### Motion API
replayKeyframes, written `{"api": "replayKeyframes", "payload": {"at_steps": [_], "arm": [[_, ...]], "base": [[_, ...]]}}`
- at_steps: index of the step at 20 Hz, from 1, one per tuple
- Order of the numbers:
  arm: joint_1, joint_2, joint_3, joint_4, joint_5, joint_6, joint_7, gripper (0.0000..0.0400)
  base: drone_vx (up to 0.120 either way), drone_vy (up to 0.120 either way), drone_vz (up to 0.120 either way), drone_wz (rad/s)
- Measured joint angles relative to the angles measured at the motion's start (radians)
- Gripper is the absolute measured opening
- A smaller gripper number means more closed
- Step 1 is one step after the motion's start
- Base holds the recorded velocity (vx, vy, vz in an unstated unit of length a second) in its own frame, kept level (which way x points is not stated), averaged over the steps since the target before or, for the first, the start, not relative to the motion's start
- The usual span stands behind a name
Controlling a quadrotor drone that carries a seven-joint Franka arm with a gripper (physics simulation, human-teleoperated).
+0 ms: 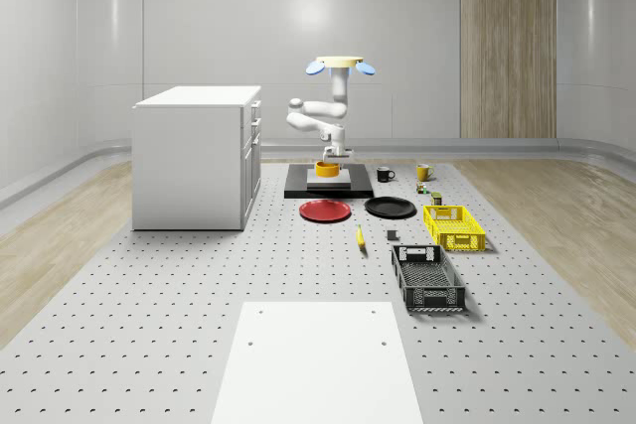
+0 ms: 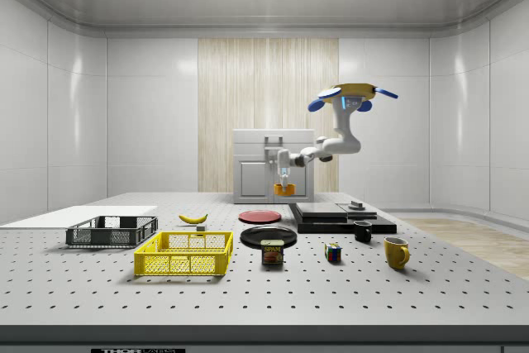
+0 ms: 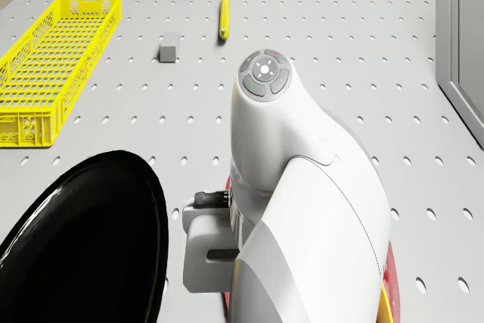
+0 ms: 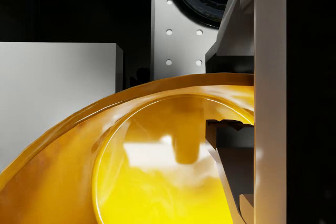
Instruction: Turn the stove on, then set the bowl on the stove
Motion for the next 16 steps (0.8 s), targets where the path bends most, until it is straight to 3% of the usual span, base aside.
{"api": "replayKeyframes", "payload": {"at_steps": [6,9,16], "arm": [[0.000,0.000,0.000,0.000,0.000,0.000,0.000,0.0105],[0.000,0.000,0.000,0.000,0.000,0.000,0.000,0.0105],[0.000,-0.001,0.000,0.000,0.000,0.001,0.000,0.0105]], "base": [[-0.120,0.000,-0.007,0.000],[-0.120,0.000,-0.107,0.000],[-0.120,0.000,-0.040,0.000]]}}
